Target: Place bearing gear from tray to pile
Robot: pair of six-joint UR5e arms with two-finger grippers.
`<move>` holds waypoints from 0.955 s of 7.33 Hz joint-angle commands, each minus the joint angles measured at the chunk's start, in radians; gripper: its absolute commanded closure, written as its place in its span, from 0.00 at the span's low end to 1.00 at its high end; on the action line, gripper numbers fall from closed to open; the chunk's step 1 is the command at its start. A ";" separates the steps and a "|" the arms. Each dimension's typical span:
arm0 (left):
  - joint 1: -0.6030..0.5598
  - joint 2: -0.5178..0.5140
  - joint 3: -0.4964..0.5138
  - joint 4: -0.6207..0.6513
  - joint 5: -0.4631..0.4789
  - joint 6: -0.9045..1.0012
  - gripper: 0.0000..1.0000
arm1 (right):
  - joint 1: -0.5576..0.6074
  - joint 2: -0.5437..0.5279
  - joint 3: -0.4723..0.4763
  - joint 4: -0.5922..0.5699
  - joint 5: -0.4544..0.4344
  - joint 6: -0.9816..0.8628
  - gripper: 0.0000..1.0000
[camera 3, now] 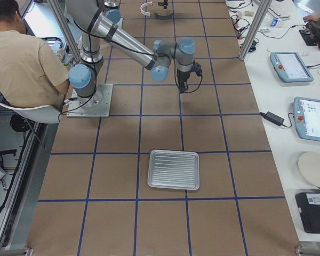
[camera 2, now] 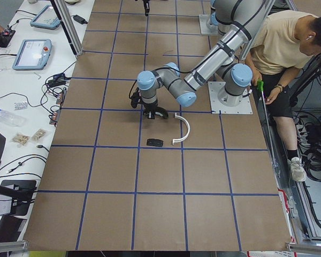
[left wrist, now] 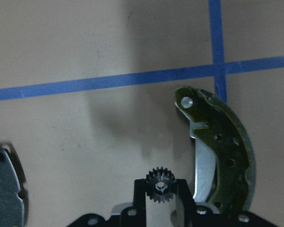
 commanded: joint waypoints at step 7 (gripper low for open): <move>-0.187 0.079 0.064 -0.192 -0.013 -0.170 0.00 | 0.647 0.184 -0.089 -0.115 0.002 0.888 0.63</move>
